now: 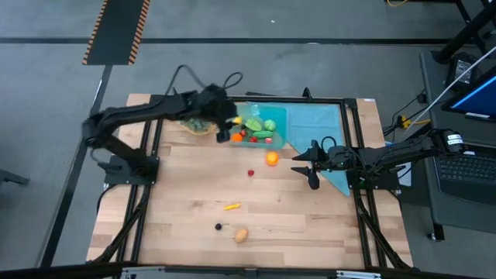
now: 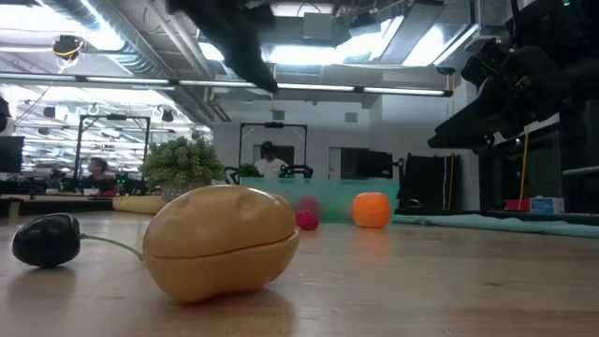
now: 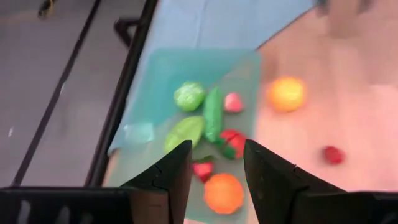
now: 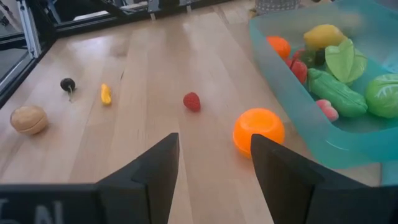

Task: Pick and placing Produce into tupperware
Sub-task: Put the orange into the blue bin

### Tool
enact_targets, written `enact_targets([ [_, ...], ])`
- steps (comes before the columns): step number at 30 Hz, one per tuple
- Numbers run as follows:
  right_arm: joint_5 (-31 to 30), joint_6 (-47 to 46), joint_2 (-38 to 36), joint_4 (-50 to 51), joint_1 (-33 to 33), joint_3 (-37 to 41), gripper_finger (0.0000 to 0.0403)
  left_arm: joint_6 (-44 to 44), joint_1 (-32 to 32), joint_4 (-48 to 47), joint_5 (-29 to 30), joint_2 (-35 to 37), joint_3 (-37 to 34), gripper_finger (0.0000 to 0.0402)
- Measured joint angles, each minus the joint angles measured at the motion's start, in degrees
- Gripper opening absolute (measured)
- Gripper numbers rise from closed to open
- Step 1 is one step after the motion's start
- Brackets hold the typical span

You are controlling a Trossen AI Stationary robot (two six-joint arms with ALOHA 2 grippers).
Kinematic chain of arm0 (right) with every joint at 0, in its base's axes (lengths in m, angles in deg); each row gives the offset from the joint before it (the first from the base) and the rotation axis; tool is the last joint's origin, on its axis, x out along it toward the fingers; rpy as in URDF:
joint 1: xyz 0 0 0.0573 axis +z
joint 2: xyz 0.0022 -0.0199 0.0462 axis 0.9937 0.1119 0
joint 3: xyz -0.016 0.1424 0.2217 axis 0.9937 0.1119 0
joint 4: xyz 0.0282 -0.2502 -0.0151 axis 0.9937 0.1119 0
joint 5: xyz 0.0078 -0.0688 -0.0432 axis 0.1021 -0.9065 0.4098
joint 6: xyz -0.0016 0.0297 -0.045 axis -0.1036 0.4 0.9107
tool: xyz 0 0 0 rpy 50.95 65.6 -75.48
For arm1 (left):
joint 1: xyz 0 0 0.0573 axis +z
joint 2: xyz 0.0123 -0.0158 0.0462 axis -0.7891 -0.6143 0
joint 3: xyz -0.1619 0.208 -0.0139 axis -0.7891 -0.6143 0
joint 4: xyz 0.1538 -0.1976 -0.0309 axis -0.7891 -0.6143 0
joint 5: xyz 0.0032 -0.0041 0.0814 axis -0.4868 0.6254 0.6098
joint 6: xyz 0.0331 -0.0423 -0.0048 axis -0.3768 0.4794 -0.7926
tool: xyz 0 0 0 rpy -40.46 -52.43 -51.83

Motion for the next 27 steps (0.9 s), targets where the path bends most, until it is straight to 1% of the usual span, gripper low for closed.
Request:
enact_targets([
  [2, 0.02, 0.03, 0.00, -0.01, 0.00, 0.00, 0.0202, 0.57, -1.52, 2.93, -0.25, 4.98, -4.51, 0.0135],
  [11, 0.02, 0.11, 0.00, -0.09, 0.04, 0.00, 0.0202, 6.45, -5.52, 10.73, -0.22, 27.38, -22.70, 0.0147],
  [16, 0.00, 0.16, 0.00, -0.29, 0.04, 0.00, 0.0202, 7.50, -5.95, 13.96, -0.13, 38.33, -29.93, 0.0149],
  [20, 0.00, 0.24, 0.00, -0.35, 0.04, 0.00, 0.0202, 9.68, -5.97, 14.48, -0.13, 45.95, -34.56, 0.0144],
  [23, 0.00, 0.44, 0.00, -0.38, 0.04, 0.00, 0.0202, 10.99, -6.89, 15.01, -0.02, 50.37, -38.40, 0.0140],
  [27, 0.01, 1.87, 0.00, -1.37, 0.04, 0.00, 0.0202, 12.10, -9.82, 23.82, -0.10, 54.30, -45.86, 0.0134],
])
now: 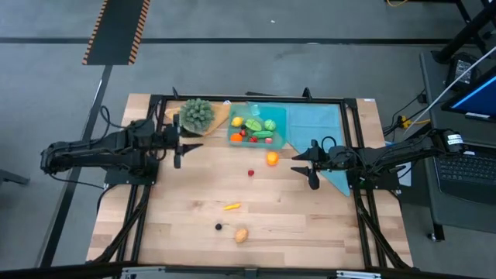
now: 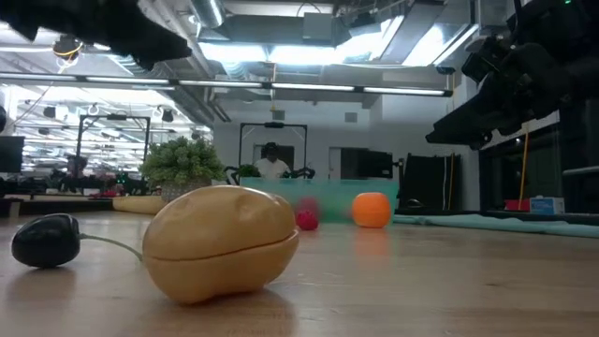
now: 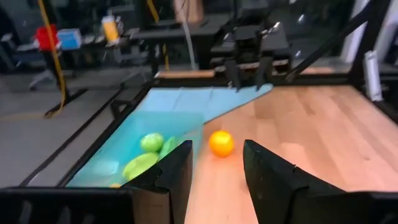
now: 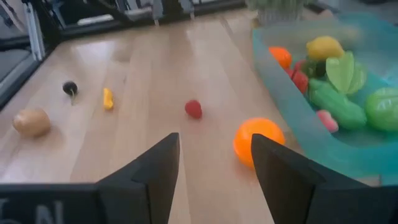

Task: Pick and placing Produce into tupperware
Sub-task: Put the orange into the blue bin

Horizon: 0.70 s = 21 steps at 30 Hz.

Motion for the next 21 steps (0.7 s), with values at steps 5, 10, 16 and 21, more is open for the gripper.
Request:
enact_targets([
  [5, 0.04, 0.07, 0.00, -1.64, 0.00, 0.00, 0.0202, 0.41, -4.49, 11.17, -0.05, 1.89, -8.73, 0.0127],
  [10, 2.95, 0.10, 0.00, -1.36, 0.02, 0.00, 0.0202, 1.72, -8.03, 16.07, -0.05, 1.94, -12.71, 0.0120],
  [16, 4.10, -0.38, 1.02, -1.10, 0.02, 0.00, 0.0202, 3.39, -10.08, 16.36, -0.02, 1.94, -13.48, 0.0114],
  [21, 3.94, -0.53, 4.34, -2.30, 0.02, 0.00, 0.0224, 3.63, -10.96, 16.27, -0.01, 1.94, -13.48, 0.0110],
])
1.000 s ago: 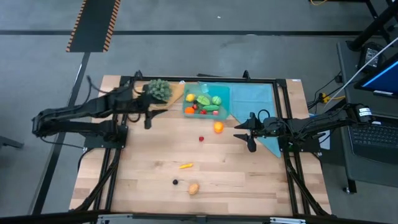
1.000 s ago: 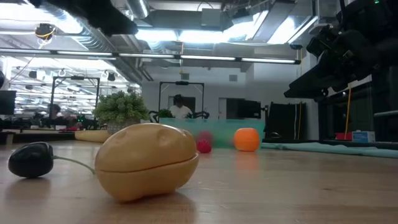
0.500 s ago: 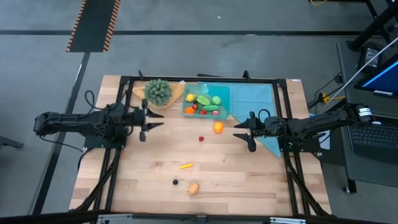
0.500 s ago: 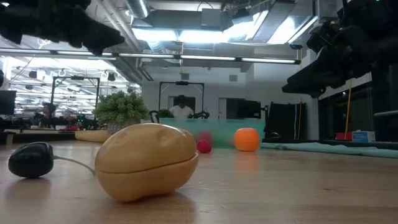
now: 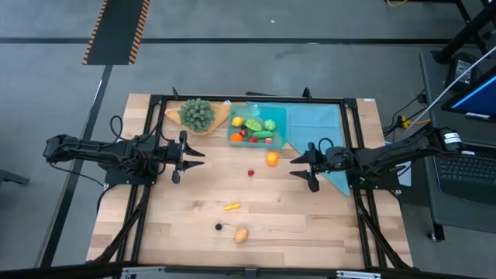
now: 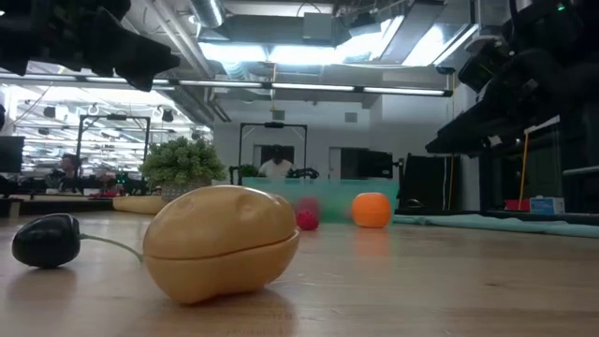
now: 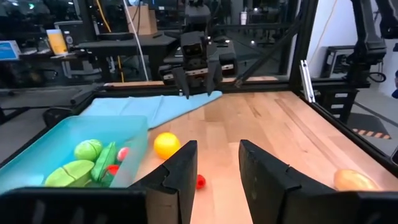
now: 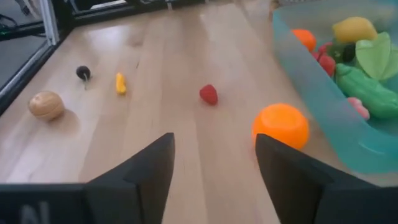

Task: Pick and placing Produce into tupperware
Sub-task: Put the orange into the blue bin

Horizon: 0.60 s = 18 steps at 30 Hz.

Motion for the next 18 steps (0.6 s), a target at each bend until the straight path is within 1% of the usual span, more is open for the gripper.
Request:
enact_targets([
  [6, -0.63, -1.40, 5.73, -4.23, 0.00, 0.00, 0.0285, 1.19, -0.06, -0.38, 0.01, -0.02, 0.00, 0.0118],
  [9, -0.66, -1.47, 8.71, -6.59, 0.00, 0.00, 0.0306, 1.26, -0.06, -0.43, 0.01, -0.02, 0.00, 0.0123],
  [12, -0.75, -1.65, 11.76, -8.69, 0.00, 0.00, 0.0313, 1.26, -0.06, -0.46, 0.02, -0.02, 0.00, 0.0128],
  [18, -0.80, -4.42, 18.30, -12.94, 0.00, 0.00, 0.0314, 1.29, -0.06, -2.08, 0.03, -0.04, 0.00, 0.0135],
])
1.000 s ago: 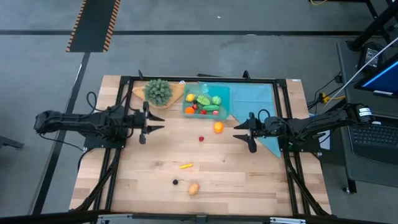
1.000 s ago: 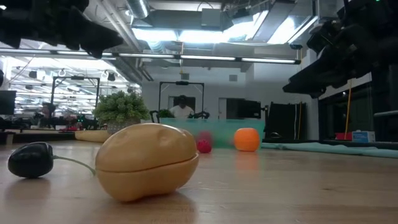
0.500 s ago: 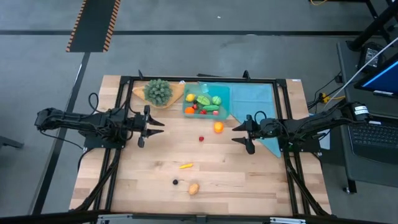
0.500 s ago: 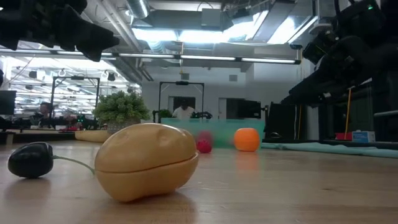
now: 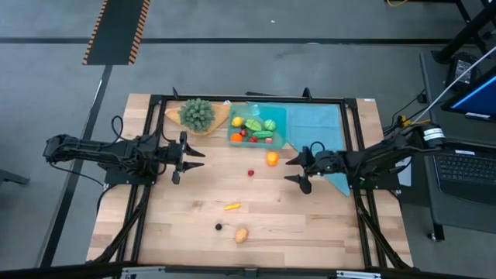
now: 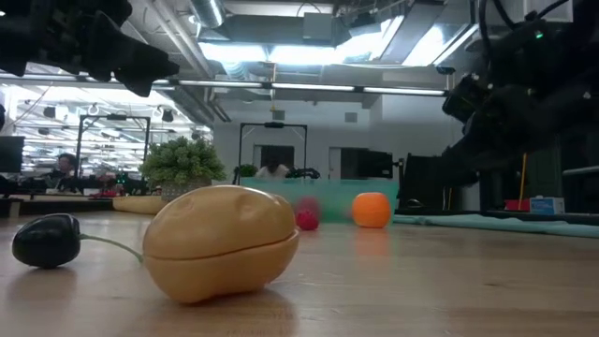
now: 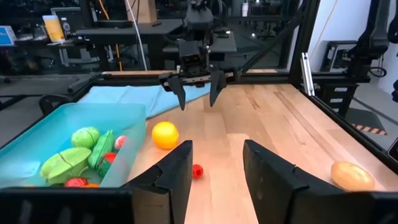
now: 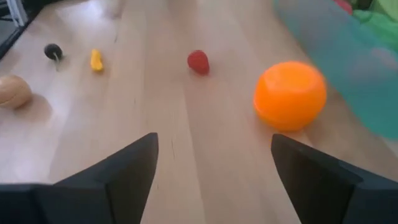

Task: Pick and placing Produce into tupperware
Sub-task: Put the orange into the blue bin

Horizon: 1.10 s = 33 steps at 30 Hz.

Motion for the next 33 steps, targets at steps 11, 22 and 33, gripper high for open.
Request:
enact_targets([
  [11, -6.54, 1.88, 13.06, -1.35, 0.02, -5.95, 0.0314, -0.03, 0.00, -0.34, 0.02, 0.00, 0.00, 0.0138],
  [22, -10.08, -0.97, 21.55, -1.24, -0.13, -11.93, 0.0314, -0.05, 0.00, -1.44, 0.00, 0.00, 0.00, 0.0138],
  [33, -15.19, -1.68, 25.73, -1.21, -0.17, -16.04, 0.0314, -0.07, 0.00, -1.90, 0.00, 0.00, 0.00, 0.0137],
])
